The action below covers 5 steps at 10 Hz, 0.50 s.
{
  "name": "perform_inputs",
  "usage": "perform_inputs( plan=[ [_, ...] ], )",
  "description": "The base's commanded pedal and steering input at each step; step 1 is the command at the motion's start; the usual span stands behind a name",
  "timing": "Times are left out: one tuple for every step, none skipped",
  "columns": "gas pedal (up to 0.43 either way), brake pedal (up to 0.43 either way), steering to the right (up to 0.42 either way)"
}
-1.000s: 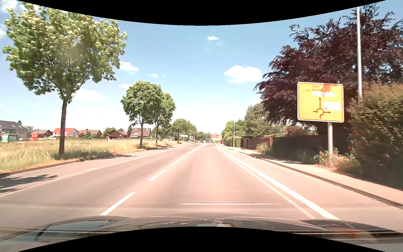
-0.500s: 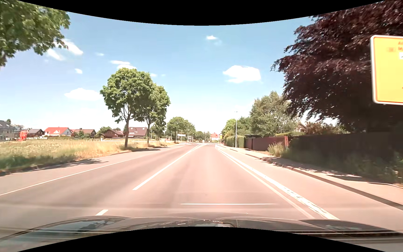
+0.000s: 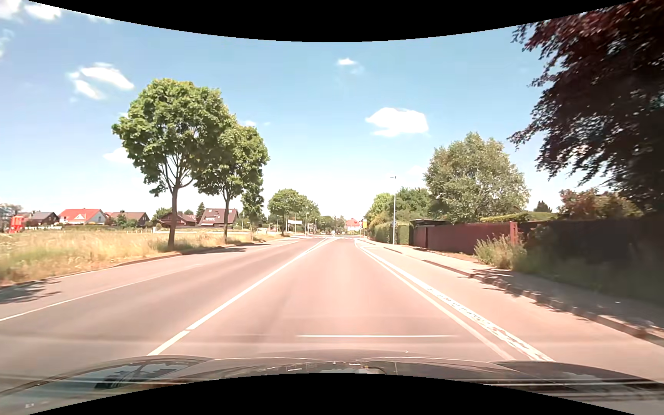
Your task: Follow the waypoints while adhering to traffic rules and regulations
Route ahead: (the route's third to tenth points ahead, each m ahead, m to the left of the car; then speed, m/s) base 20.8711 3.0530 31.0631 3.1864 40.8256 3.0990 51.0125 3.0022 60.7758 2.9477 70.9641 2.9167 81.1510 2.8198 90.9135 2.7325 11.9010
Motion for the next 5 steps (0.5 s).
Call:
perform_inputs(
  plan=[
    [0.138,0.000,0.003],
    [0.138,0.000,0.003],
    [0.138,0.000,0.002],
    [0.138,0.000,0.002],
    [0.138,0.000,0.002]
  ],
)
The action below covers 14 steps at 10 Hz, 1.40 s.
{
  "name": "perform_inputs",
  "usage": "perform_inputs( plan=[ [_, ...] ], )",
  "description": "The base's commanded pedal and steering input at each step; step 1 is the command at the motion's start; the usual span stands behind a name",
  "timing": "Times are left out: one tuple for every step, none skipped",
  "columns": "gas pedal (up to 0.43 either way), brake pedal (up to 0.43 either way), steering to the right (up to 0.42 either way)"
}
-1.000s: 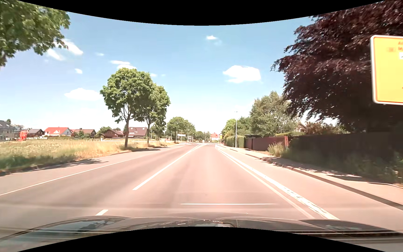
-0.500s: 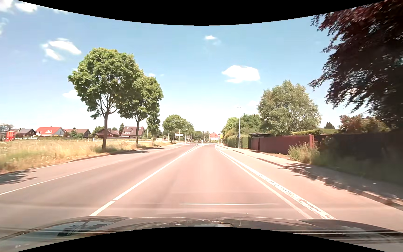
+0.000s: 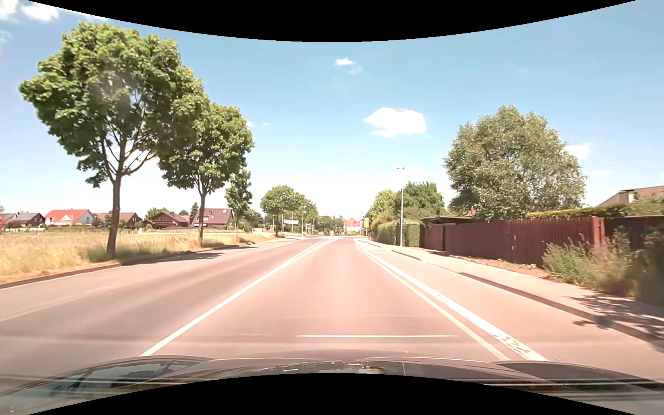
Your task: Follow the waypoints while adhering to traffic rules and regulations
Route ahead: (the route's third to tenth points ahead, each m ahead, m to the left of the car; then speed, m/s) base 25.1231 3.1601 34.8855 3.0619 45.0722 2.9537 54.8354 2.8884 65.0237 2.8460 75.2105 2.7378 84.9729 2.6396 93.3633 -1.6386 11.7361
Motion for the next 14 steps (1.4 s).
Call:
perform_inputs(
  plan=[
    [0.138,0.000,0.002],
    [0.138,0.000,0.001],
    [0.138,0.000,0.002],
    [0.138,0.000,0.002],
    [0.138,0.000,0.002],
    [0.130,0.000,0.001],
    [0.130,0.000,0.002],
    [0.130,0.000,0.001],
    [0.130,0.000,0.001],
    [0.130,0.000,0.002],
    [0.130,0.000,0.002],
    [0.130,0.000,0.002],
    [0.130,0.000,0.002],
    [0.118,0.000,0.005]
  ],
)
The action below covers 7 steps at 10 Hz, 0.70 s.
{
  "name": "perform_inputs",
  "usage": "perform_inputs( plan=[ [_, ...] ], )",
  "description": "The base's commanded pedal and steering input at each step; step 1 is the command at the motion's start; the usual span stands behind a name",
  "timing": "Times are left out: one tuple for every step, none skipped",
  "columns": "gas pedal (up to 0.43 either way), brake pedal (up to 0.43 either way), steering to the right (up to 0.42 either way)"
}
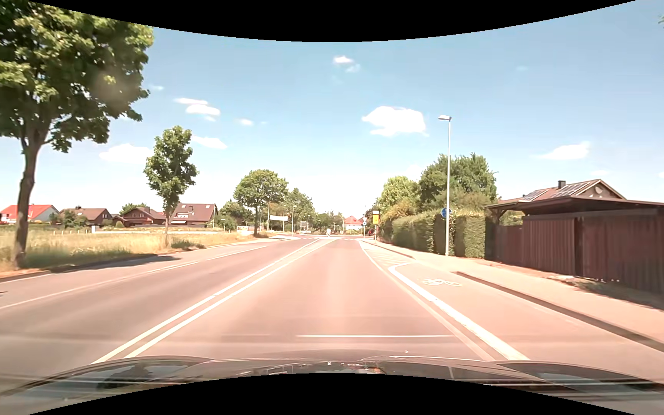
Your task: Follow the waypoints while adhering to traffic rules and regulations
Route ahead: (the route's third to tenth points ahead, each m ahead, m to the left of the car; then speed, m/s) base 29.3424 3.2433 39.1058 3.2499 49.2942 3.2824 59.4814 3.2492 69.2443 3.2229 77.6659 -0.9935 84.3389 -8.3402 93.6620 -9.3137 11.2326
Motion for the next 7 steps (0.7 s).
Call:
perform_inputs(
  plan=[
    [0.118,0.000,0.007],
    [0.118,0.000,0.007],
    [0.118,0.000,0.007],
    [0.118,0.000,0.007],
    [0.118,0.000,0.005],
    [0.079,0.000,0.004],
    [0.028,0.000,0.004]
  ],
)
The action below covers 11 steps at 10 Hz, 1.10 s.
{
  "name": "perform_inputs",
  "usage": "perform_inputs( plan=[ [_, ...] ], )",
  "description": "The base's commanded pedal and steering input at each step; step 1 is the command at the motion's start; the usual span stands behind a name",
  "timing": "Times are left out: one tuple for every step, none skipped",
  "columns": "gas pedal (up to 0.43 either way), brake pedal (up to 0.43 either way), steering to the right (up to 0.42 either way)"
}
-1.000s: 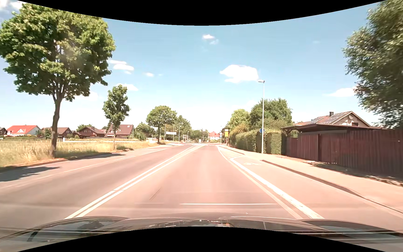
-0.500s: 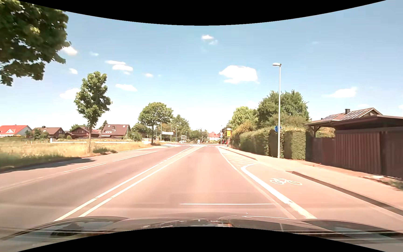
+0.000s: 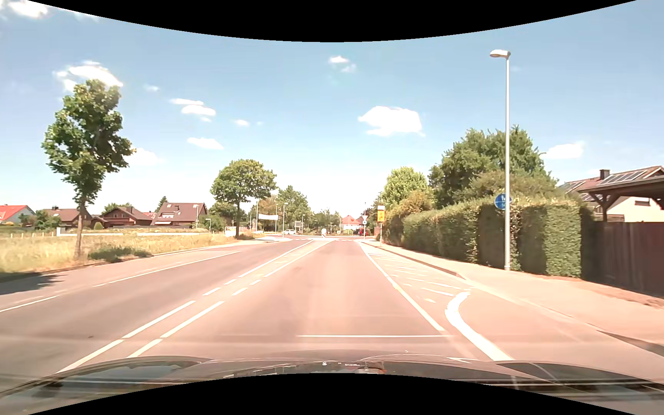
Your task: Follow the waypoints while adhering to traffic rules and regulations
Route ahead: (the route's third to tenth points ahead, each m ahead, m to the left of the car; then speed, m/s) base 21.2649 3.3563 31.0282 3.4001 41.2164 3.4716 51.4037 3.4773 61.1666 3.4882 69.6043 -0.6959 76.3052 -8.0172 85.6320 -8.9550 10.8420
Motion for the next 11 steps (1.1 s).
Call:
perform_inputs(
  plan=[
    [0.028,0.000,0.004],
    [0.028,0.000,0.003],
    [0.039,0.000,0.004],
    [0.039,0.000,0.003],
    [0.067,0.000,0.003],
    [0.098,0.000,0.003],
    [0.098,0.000,0.003],
    [0.098,0.000,0.003],
    [0.098,0.000,0.003],
    [0.079,0.000,0.004],
    [0.079,0.000,0.004]
  ],
)
